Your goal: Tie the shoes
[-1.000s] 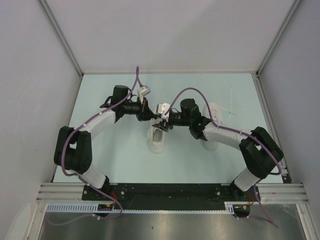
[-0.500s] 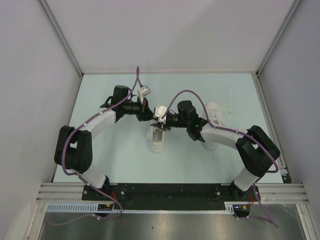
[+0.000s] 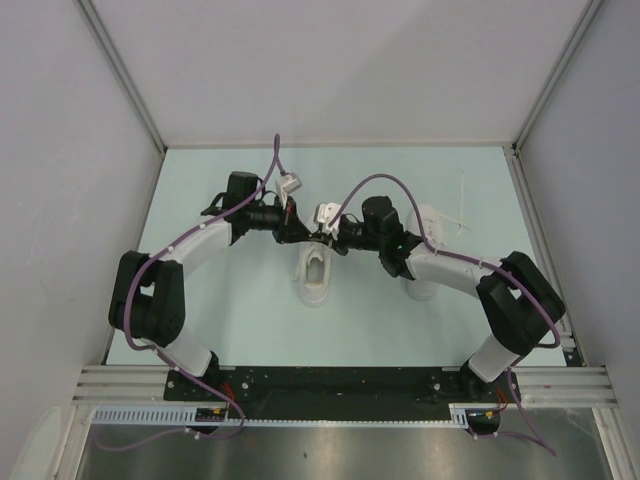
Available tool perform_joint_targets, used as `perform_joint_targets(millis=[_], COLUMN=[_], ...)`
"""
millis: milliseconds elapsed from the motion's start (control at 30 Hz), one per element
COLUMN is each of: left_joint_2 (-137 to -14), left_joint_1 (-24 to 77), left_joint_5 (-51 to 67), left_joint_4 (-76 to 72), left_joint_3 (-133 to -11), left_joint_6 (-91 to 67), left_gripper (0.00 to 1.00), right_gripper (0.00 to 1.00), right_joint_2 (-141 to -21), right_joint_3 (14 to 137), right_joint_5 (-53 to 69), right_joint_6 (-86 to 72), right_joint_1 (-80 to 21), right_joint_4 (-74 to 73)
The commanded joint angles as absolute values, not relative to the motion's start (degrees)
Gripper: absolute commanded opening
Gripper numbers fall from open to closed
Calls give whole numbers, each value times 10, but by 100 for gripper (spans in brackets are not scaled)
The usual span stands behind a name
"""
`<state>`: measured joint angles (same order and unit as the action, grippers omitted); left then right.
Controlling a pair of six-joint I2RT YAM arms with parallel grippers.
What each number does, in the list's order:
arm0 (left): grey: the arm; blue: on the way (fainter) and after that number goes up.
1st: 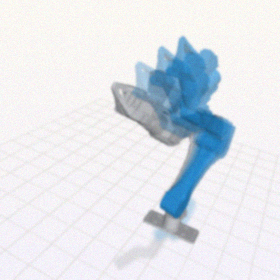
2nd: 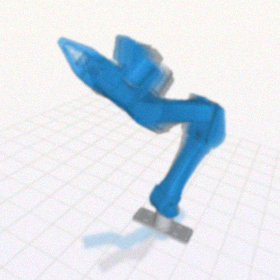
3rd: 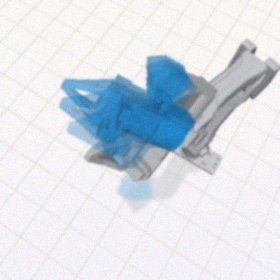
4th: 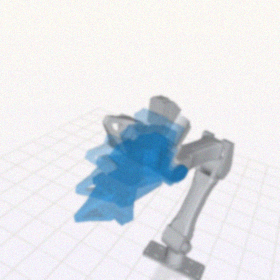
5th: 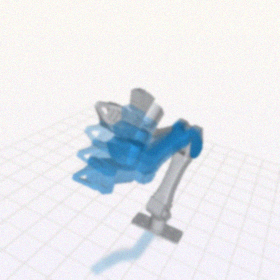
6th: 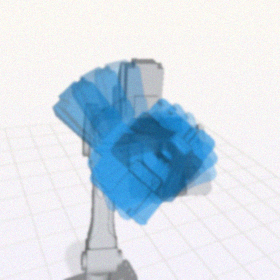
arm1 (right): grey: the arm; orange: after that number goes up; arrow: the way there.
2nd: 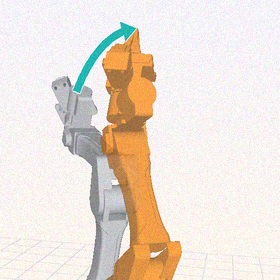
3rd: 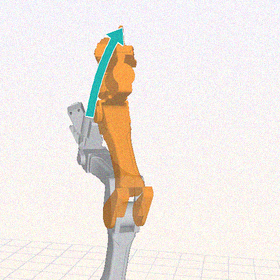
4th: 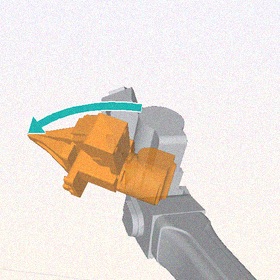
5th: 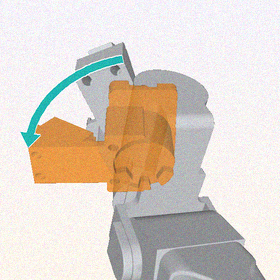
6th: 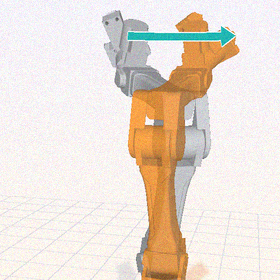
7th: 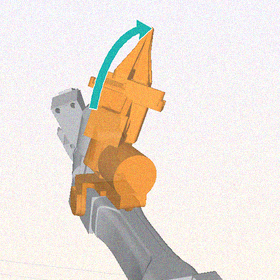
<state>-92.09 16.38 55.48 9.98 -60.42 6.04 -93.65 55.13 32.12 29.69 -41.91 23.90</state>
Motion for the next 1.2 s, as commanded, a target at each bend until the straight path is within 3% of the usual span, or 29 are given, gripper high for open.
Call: perform_joint_targets(millis=[0, 433, 1167], left_joint_2=[-903, -889, -868], left_joint_1=[161, 147, 99], left_joint_5=[564, 555, 479], left_joint_4=[112, 177, 208], left_joint_3=[-614, -619, -621], left_joint_6=[88, 158, 207], left_gripper=[0, 0, 0], right_gripper=[0, 0, 0], right_joint_2=[-897, -850, -827], right_joint_3=[550, 526, 508], right_joint_5=[321, 342, 356], right_joint_6=[244, 167, 186], right_joint_1=[-394, -347, -312], right_joint_4=[206, 129, 70])
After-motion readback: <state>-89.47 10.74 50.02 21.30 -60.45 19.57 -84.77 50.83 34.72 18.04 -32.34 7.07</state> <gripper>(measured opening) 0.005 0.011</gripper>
